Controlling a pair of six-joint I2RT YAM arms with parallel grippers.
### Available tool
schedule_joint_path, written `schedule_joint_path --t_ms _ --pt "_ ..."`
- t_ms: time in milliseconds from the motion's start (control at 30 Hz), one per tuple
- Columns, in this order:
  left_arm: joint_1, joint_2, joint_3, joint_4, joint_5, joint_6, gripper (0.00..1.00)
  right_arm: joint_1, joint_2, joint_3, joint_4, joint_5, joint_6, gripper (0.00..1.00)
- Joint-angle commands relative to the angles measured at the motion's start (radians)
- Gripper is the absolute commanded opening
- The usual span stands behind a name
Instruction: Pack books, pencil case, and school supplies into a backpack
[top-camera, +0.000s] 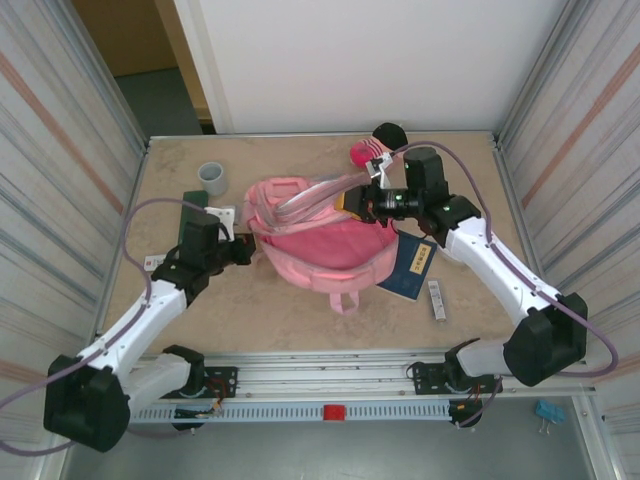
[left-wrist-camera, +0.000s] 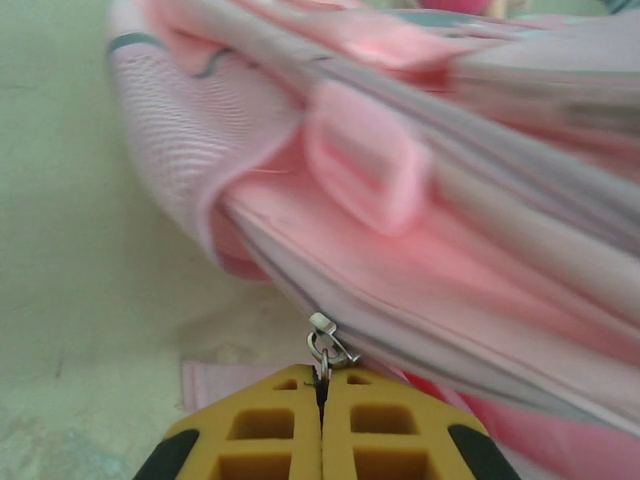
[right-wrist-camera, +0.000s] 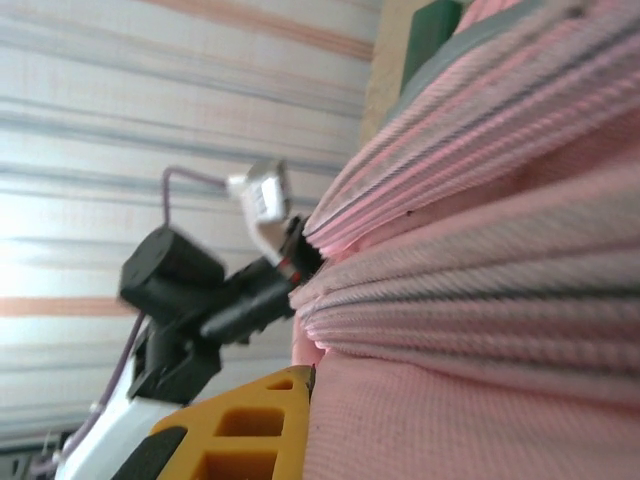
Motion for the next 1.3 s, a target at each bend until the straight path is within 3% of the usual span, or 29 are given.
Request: schedule_joint_path --t_ms 0,67,133,233,367,500,700,967,1100,1267 --pt "0.046 0.066 0.009 0.076 -0.091 0.027 0.00 -0.004 -0.054 0.062 -0.032 -0.150 -0.079 0.00" --pt "0.050 0.095 0.028 0.081 -0.084 0.029 0.02 -0.001 -0.041 0.059 -0.010 -0.121 -0.072 0.00" --pt "0.051 0.096 0.047 0.081 -0.051 0.014 0.23 0.010 -0.018 0.060 0.014 -0.095 -0.069 0.00" --pt "0.051 0.051 0.076 0.041 -0.021 -0.036 0.45 0.044 0.022 0.072 0.038 -0.026 -0.080 0.00" --pt "0.051 -0.051 0.119 -0.062 -0.073 -0.097 0.57 0.103 0.088 0.109 0.069 0.065 -0.111 0.00" --pt "0.051 -0.134 0.160 -0.168 -0.187 -0.115 0.61 0.163 0.152 0.128 0.166 0.183 -0.091 0.00" --pt "0.053 -0.177 0.194 -0.225 -0.269 -0.088 0.62 0.220 0.270 0.159 0.296 0.283 -0.047 0.00" --pt "0.053 -0.160 0.192 -0.204 -0.269 -0.111 0.62 0.280 0.382 0.123 0.428 0.437 0.085 0.02" --pt "0.052 -0.147 0.196 -0.210 -0.233 -0.134 0.62 0.321 0.399 0.089 0.416 0.443 0.154 0.13" --pt "0.052 -0.136 0.196 -0.235 -0.173 -0.144 0.62 0.370 0.333 0.022 0.221 0.461 0.147 0.49"
